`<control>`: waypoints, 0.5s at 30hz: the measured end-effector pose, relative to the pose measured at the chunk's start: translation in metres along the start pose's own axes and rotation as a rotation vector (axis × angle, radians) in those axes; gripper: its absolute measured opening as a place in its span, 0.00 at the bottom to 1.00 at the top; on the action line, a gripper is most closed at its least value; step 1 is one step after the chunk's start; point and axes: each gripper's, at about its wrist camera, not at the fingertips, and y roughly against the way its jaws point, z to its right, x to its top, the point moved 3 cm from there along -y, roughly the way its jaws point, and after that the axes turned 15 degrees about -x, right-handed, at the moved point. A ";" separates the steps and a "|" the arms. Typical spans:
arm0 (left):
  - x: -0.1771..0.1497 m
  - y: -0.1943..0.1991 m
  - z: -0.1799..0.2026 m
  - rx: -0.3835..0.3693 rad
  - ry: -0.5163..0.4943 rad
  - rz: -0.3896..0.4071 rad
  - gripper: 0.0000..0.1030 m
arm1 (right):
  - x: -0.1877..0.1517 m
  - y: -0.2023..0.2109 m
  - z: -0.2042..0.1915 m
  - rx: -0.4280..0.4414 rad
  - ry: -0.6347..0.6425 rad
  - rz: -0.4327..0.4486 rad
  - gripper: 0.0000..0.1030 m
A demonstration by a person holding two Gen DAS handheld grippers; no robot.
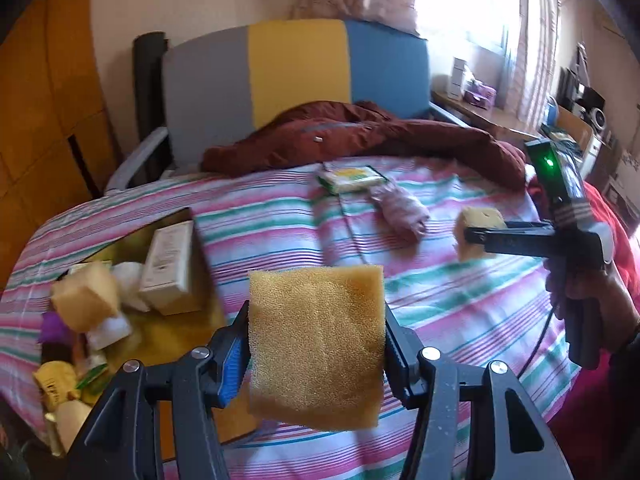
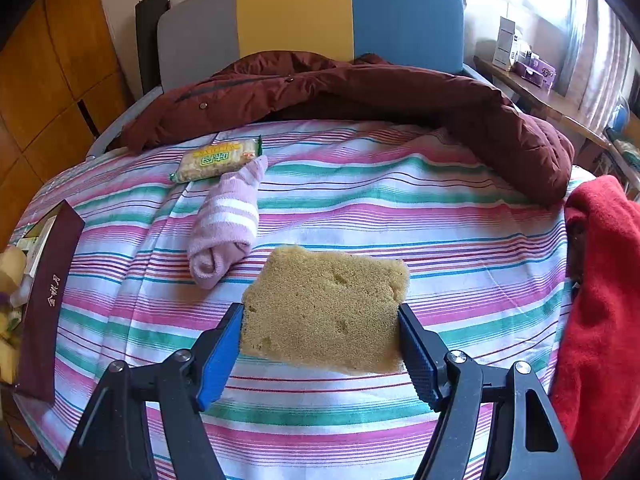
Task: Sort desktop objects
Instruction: 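Carry both yellow sponges over the gold tray and open both tools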
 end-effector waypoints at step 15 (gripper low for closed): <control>-0.025 0.037 -0.085 0.130 0.163 0.026 0.56 | 0.004 0.052 -0.073 0.148 0.046 0.056 0.72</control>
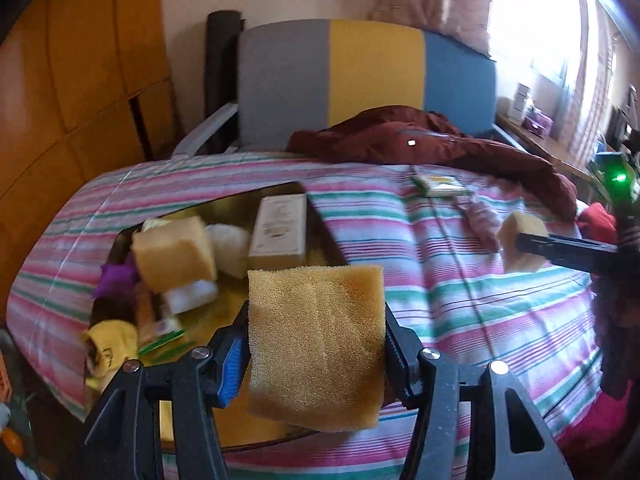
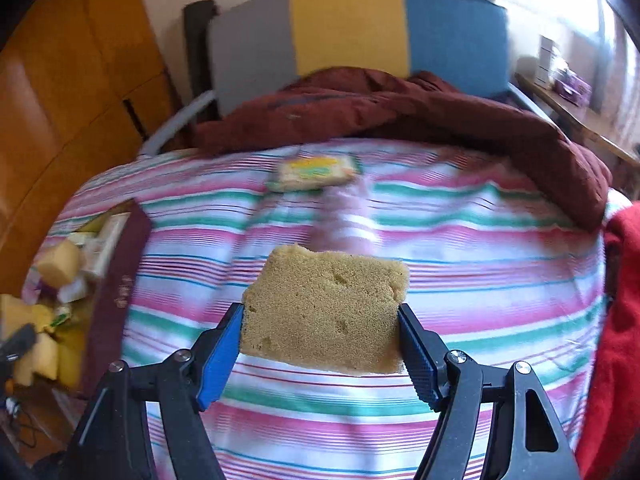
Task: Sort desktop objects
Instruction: 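Carry both yellow sponges over the gold tray and open both tools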
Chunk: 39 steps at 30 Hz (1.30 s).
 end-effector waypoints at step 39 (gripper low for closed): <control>-0.052 0.010 -0.139 -0.027 0.306 -0.010 0.69 | -0.065 0.058 -0.260 0.435 0.439 -0.023 0.91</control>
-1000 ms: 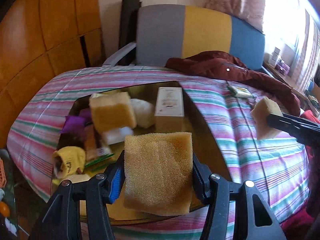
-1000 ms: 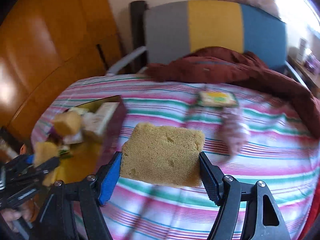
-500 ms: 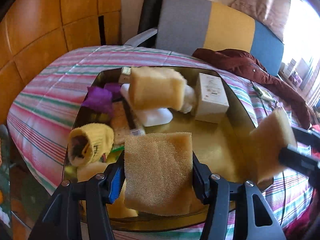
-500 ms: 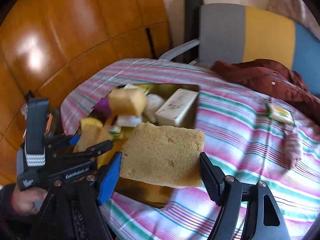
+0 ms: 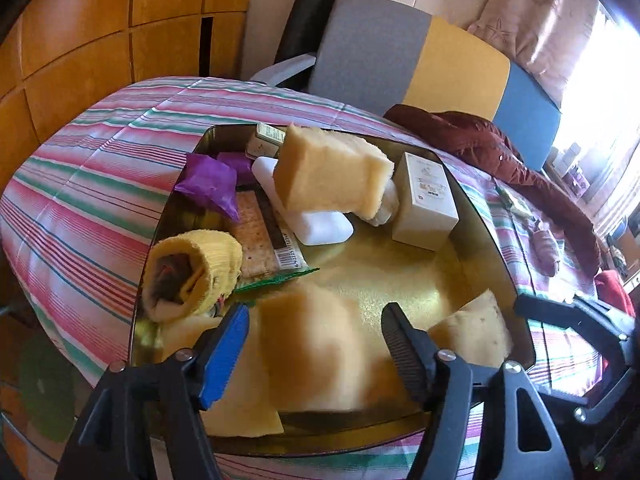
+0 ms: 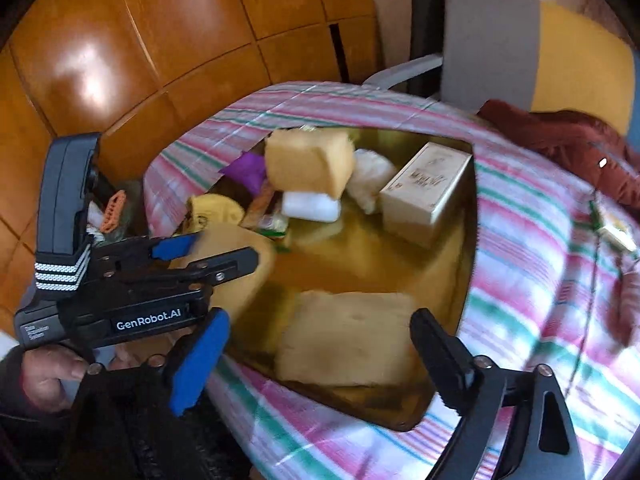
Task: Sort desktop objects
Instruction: 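Carry both yellow sponges over the gold tray and open both tools, then move both tools back toward the pink sock and cracker packet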
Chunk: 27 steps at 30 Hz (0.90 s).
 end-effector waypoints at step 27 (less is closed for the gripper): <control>0.012 0.033 0.043 0.097 -0.144 0.092 0.70 | -0.029 0.047 0.089 -0.221 -0.241 0.071 1.00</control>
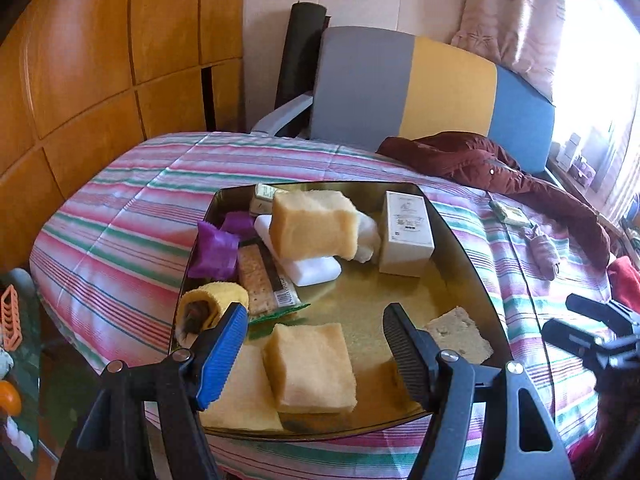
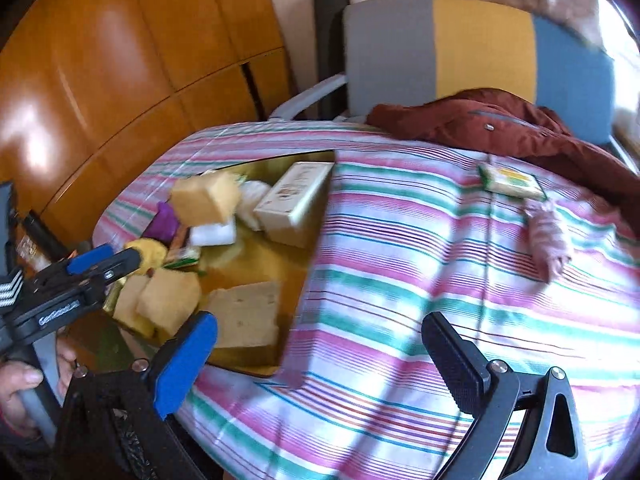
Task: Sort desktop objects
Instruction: 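Move both tools back toward the pink sock and cracker packet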
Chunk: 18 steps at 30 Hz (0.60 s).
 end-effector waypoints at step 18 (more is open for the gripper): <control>0.009 -0.007 0.045 -0.026 -0.113 -0.011 0.70 | -0.007 -0.007 0.090 -0.201 -0.116 -0.073 1.00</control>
